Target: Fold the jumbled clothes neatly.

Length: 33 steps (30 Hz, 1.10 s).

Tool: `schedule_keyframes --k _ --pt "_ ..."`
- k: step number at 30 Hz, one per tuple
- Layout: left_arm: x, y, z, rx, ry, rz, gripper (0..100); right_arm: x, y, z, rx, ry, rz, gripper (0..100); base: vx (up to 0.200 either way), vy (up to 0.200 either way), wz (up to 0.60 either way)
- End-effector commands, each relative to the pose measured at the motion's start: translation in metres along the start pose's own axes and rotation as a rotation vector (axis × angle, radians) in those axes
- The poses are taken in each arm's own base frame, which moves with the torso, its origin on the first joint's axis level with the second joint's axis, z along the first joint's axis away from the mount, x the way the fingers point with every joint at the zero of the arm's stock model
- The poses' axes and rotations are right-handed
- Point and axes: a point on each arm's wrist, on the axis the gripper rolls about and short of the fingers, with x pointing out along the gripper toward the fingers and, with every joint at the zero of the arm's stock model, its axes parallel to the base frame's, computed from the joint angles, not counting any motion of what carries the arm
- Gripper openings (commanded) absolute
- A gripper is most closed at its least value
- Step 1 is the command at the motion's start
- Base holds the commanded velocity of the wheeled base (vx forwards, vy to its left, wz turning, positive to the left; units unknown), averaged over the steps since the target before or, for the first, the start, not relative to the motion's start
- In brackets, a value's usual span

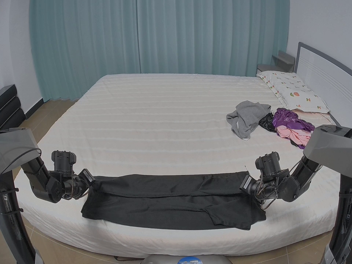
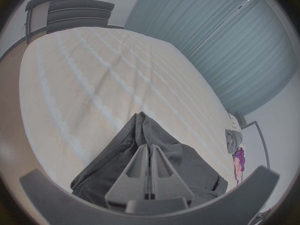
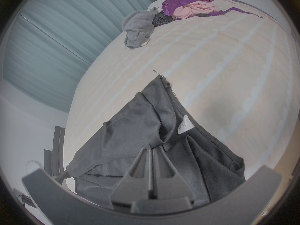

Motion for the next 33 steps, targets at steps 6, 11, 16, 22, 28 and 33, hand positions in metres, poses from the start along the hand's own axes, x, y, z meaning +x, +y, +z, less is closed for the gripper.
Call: schedule_keyframes --k 6,11,16,22,28,33 --pt "0.006 -0.017 0.022 -0.002 -0.068 -0.058 0 -0.005 0.013 0.035 0.041 -0.102 0.069 0 0.0 0.0 0.0" --pt "0.014 -0.029 0.048 -0.01 -0.147 -0.11 0 0.0 0.023 0.063 0.069 -0.188 0.108 0 0.0 0.0 0.0" --pt "0.019 -0.036 0.057 -0.012 -0.163 -0.122 0 0.001 0.032 0.082 0.082 -0.243 0.146 0 0.0 0.0 0.0" --pt "0.025 -0.037 0.061 -0.019 -0.163 -0.125 0 0.009 0.031 0.08 0.079 -0.233 0.14 0 0.0 0.0 0.0" --pt "0.025 -0.038 0.069 -0.025 -0.205 -0.144 0 0.012 0.028 0.077 0.088 -0.225 0.135 0 0.0 0.0 0.0" --pt "0.023 -0.042 0.077 -0.023 -0.234 -0.164 0 0.013 0.033 0.083 0.088 -0.255 0.176 0 0.0 0.0 0.0"
